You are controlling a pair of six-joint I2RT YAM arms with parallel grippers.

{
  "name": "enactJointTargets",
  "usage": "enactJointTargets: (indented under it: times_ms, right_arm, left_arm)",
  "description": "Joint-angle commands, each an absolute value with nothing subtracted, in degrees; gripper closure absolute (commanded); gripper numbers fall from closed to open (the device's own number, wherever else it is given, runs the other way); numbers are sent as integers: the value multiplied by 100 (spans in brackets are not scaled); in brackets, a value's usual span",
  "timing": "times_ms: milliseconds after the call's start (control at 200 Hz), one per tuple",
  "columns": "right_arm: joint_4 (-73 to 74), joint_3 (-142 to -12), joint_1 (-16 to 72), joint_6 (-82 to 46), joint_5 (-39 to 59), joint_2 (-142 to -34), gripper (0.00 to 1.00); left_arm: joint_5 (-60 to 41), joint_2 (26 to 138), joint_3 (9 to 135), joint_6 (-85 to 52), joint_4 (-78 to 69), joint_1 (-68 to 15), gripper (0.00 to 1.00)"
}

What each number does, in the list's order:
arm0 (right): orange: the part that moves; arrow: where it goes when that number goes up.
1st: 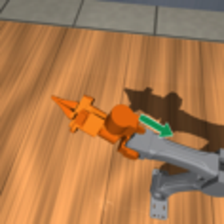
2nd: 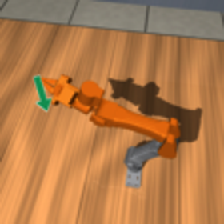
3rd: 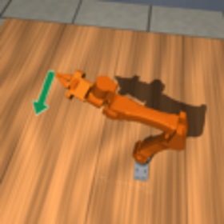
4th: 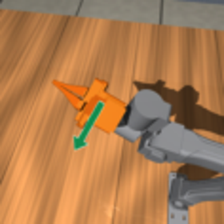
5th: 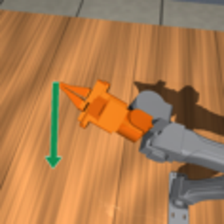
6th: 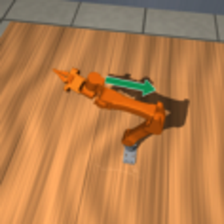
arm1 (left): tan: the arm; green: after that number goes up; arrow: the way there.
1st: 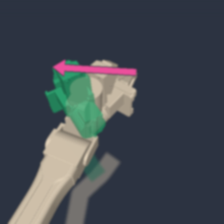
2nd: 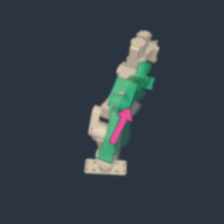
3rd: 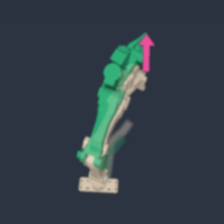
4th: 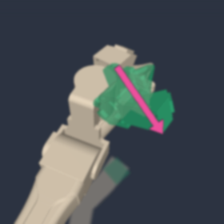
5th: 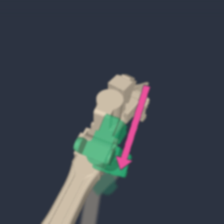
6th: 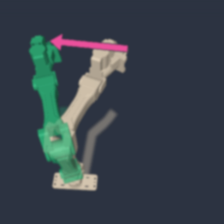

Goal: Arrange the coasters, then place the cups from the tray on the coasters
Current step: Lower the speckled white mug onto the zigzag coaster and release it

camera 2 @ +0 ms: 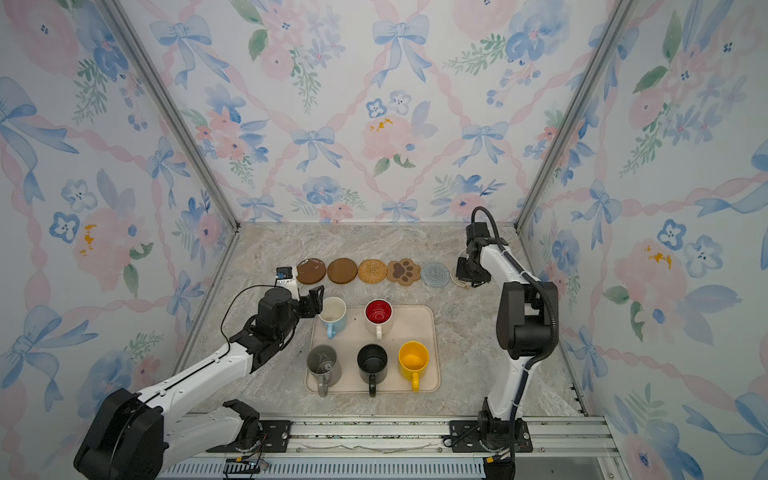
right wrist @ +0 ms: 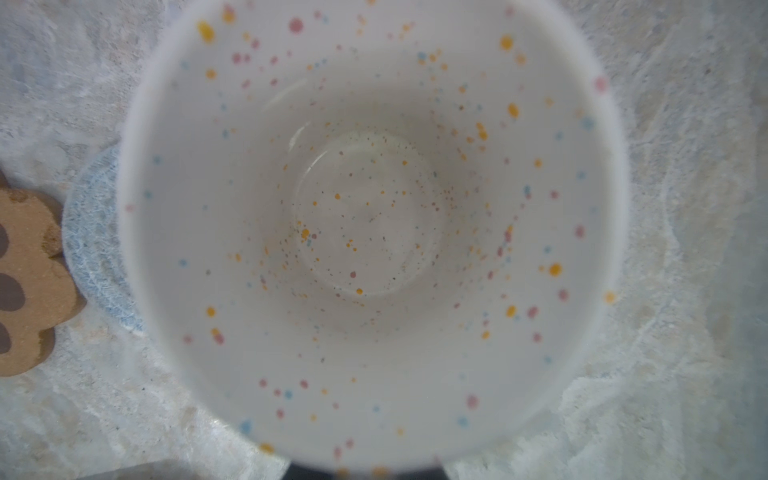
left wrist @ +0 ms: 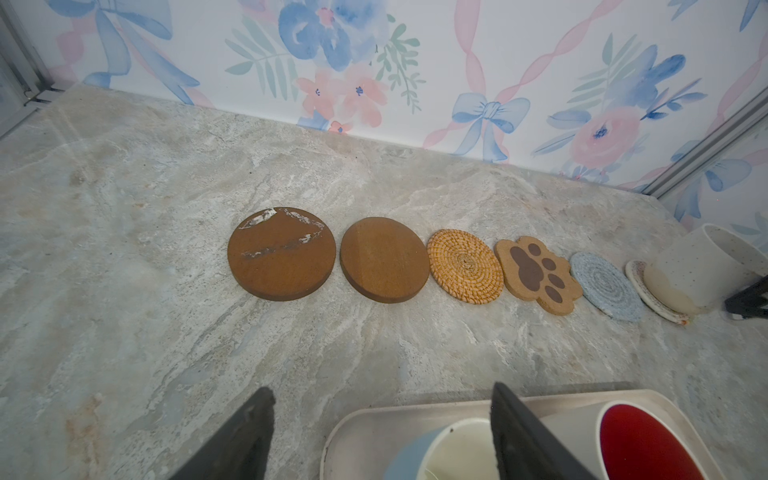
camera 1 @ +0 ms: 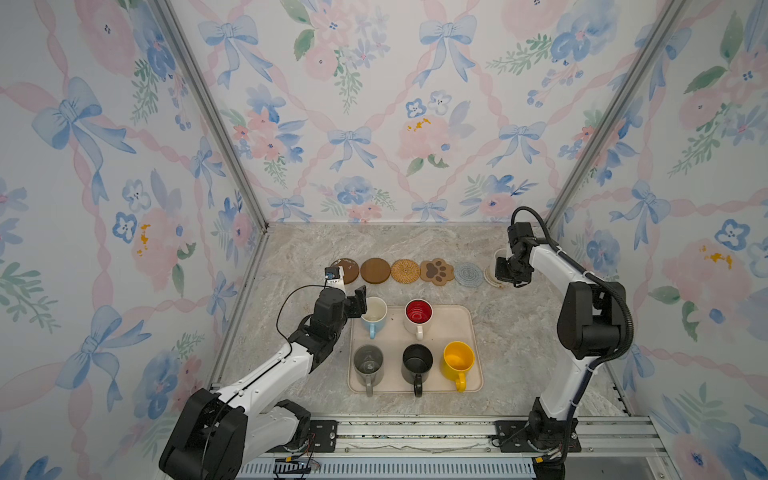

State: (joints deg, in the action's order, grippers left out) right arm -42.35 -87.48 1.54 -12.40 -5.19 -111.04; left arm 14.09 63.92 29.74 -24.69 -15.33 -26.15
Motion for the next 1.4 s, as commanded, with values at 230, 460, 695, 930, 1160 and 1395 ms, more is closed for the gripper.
enactJointTargets:
  times_ms: [230,460,695,930,1160,1395]
  right_arm:
    - [-3924,-8596,124,-1357,-567,-10984,100]
    - [-3920,-8521,149,-1397,-519,-10864,87]
    - [-3942,-8422,166,-1397,-545,-10649,65]
    - [-4046,-8333,209,-1402,-609,-10281,40]
    - [-4149,-8282,693,-1531,-1271,-9115,38]
    - [-3112,-7806,2102,-2011,-1960,-7636,31]
  left_arm:
    - [1354,6241,2848,-2554,-1596,-2560,22]
    - [1347,6197,2832,-2552,-1597,-2545,22]
    - [1350,6145,2798,-2547,-1592,-2507,22]
    - [1319,6064,2777,-2542,-1586,-2479,22]
    - [1308,6120,2847,-2622,-1522,-2452,22]
    - [1132,6588,3445,-2652,-880,-2523,26]
